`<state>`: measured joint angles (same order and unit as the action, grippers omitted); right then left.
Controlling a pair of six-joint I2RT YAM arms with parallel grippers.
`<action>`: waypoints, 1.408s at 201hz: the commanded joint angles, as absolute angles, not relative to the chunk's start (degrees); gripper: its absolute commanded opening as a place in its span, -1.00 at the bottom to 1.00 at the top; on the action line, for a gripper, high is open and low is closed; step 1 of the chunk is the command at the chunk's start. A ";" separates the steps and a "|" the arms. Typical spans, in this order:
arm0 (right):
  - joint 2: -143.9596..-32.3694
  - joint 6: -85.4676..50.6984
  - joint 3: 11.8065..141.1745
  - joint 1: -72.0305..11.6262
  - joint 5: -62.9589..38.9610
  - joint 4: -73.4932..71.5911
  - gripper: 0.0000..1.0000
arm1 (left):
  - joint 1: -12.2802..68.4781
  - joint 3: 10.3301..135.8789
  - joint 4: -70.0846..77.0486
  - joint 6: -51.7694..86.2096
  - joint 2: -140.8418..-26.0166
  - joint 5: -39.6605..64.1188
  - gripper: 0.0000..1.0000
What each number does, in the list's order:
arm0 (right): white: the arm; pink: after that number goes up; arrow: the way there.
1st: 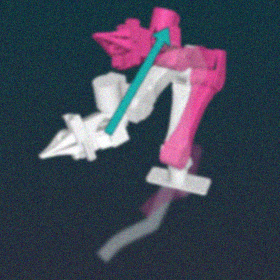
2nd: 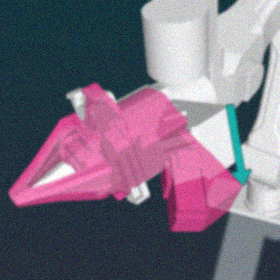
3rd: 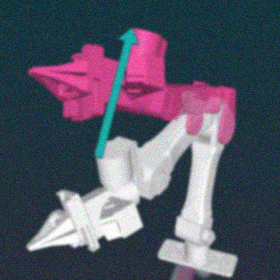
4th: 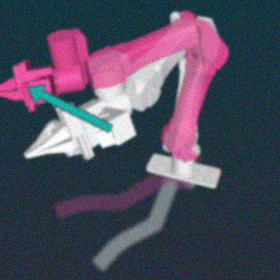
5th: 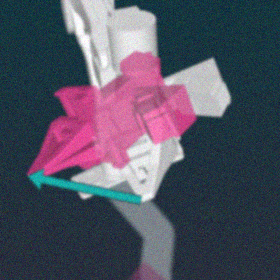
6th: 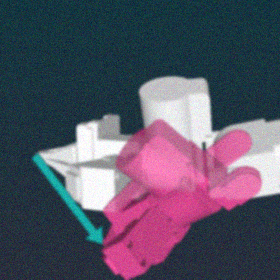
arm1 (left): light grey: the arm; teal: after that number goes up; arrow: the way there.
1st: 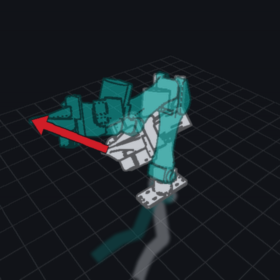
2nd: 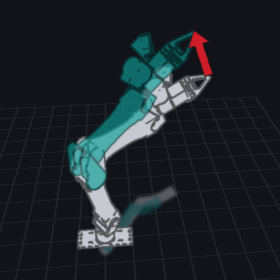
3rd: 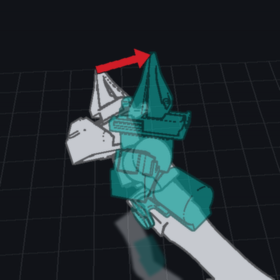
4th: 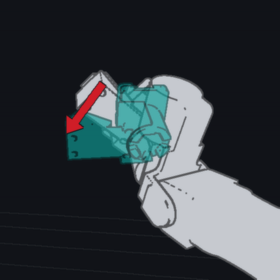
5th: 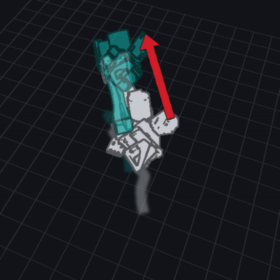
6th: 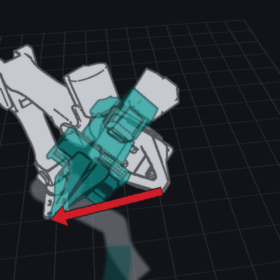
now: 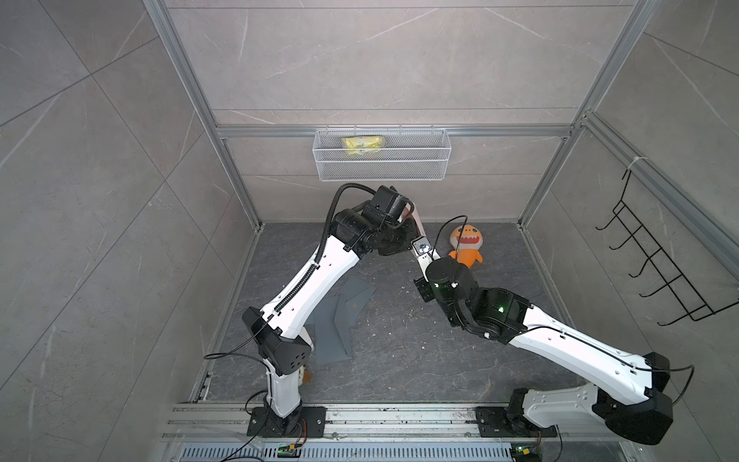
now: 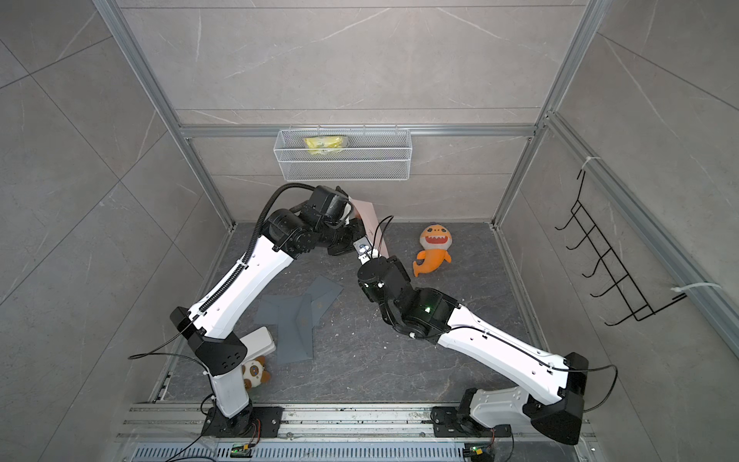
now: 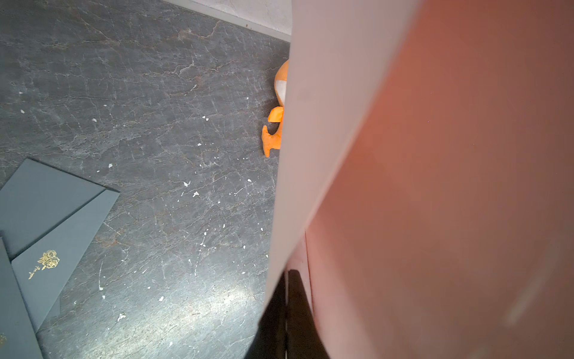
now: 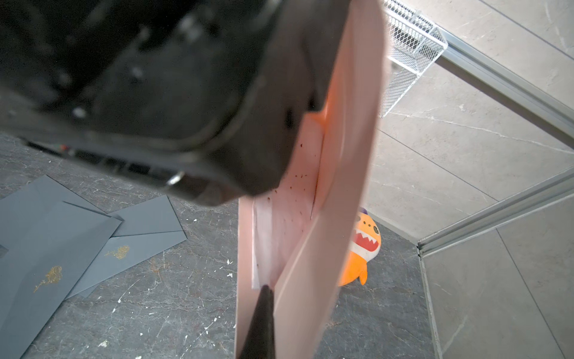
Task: Take the letter paper out of the envelope
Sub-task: Take out the letter paper from the envelope.
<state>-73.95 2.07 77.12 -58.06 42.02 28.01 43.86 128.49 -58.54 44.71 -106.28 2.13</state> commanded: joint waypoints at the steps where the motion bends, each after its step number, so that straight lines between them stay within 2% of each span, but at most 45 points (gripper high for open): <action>1: -72.51 1.19 78.41 -59.50 42.02 26.30 -1.00 | 42.35 129.51 -60.90 43.13 -104.96 -5.65 -1.00; 103: -79.10 -4.67 82.59 -58.70 47.28 34.93 -1.00 | 42.39 126.63 -58.35 52.73 -101.32 -1.79 -1.00; 147: -79.17 -8.40 83.02 -55.00 41.89 38.14 -1.00 | 42.19 126.69 -58.80 54.58 -100.02 -2.51 -1.00; 221: -81.01 -9.98 83.66 -54.45 39.31 39.51 -1.00 | 42.19 126.65 -57.05 56.51 -100.20 -0.22 -1.00; 283: -82.53 -14.39 85.11 -49.04 31.85 43.24 -1.00 | 42.19 127.56 -56.34 56.28 -99.29 -0.03 -1.00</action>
